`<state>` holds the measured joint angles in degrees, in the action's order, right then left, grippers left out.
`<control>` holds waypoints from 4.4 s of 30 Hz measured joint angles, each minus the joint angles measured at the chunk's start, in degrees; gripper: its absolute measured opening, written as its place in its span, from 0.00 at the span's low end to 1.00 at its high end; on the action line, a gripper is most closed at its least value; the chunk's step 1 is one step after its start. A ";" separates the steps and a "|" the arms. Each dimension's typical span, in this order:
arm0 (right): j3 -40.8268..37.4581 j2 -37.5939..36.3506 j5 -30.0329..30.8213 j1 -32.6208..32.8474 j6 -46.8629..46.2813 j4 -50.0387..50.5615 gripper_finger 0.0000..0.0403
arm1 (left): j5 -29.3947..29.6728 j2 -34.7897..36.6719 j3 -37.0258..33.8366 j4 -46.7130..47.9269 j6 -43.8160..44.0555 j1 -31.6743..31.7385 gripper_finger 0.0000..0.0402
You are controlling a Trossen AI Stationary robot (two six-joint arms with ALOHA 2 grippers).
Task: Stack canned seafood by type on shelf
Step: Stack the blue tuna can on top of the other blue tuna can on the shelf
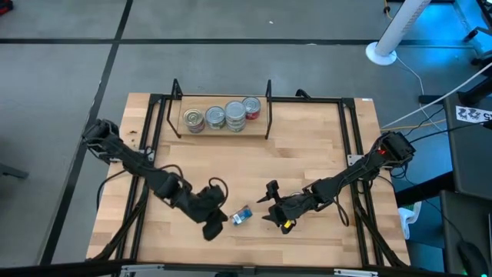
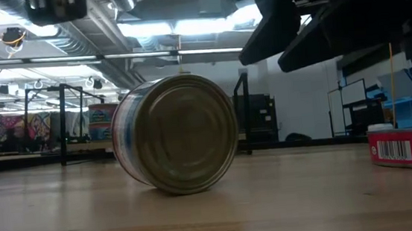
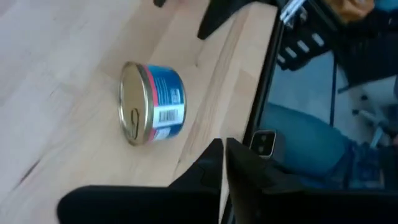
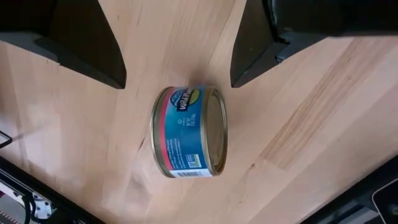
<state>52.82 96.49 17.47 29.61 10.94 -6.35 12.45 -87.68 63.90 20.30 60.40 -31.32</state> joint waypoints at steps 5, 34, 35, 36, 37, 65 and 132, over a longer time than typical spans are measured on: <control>0.01 0.00 -0.03 0.00 -0.06 0.07 0.72 | 0.42 -0.02 0.00 0.43 3.87 -0.09 0.18; 0.00 -0.09 -0.11 0.00 -0.16 0.40 0.72 | -0.33 -4.87 -0.07 -0.24 -0.20 1.73 0.73; 0.00 -0.09 -0.12 0.00 -0.16 0.44 0.72 | -0.17 -4.90 -0.07 -0.24 -0.33 1.73 0.73; 0.02 -0.09 -0.13 0.00 -0.16 0.42 0.72 | 0.21 -4.88 -0.07 -0.18 -0.33 1.73 0.73; 0.02 -0.09 -0.11 0.00 -0.16 0.42 0.72 | 0.53 -4.87 -0.07 -0.23 -0.35 1.73 0.73; 0.02 -0.09 0.97 0.00 -2.06 0.55 0.72 | 7.90 -16.74 17.21 21.57 -0.42 0.60 0.73; 0.02 -0.04 0.92 0.00 -3.21 1.97 0.72 | 14.23 -26.43 17.29 13.55 -8.39 -0.49 0.73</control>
<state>52.84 96.44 18.39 29.61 7.73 -4.38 26.68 -114.11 81.19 33.84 52.01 -31.80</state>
